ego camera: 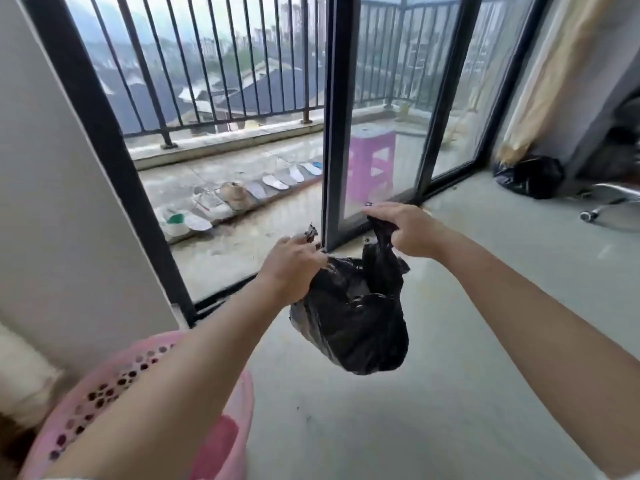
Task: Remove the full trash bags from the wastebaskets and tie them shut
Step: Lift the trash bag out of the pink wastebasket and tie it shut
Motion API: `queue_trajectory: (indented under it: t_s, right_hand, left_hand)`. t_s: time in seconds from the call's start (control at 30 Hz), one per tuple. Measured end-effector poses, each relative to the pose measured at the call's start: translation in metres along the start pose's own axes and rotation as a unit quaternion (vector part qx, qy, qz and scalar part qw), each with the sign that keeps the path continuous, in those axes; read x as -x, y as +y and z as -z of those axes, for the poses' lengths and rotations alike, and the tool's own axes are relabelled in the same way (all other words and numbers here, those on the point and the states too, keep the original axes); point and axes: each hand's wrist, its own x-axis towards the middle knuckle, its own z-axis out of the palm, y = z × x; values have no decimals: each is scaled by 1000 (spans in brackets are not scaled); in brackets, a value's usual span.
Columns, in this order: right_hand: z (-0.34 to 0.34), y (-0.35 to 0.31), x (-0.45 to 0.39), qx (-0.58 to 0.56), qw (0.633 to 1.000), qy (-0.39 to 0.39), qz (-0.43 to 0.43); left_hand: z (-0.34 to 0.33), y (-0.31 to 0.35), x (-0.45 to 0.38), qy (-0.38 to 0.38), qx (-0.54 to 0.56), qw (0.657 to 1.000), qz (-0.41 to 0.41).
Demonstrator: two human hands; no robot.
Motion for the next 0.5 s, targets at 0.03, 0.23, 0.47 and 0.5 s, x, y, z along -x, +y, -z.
queue_trajectory:
  t_s: [0.03, 0.23, 0.47, 0.5]
  right_hand:
    - [-15, 10, 6, -66, 997, 23, -27]
    - [-95, 58, 41, -234, 947, 152, -160]
    - [-118, 90, 58, -5, 928, 66, -365]
    - [-118, 90, 59, 7, 930, 76, -358]
  left_hand:
    - [-20, 12, 4, -30, 13, 999, -25]
    - [-100, 66, 22, -136, 115, 981, -74]
    - [-137, 76, 25, -37, 448, 871, 201]
    - [-143, 76, 25, -30, 439, 856, 272]
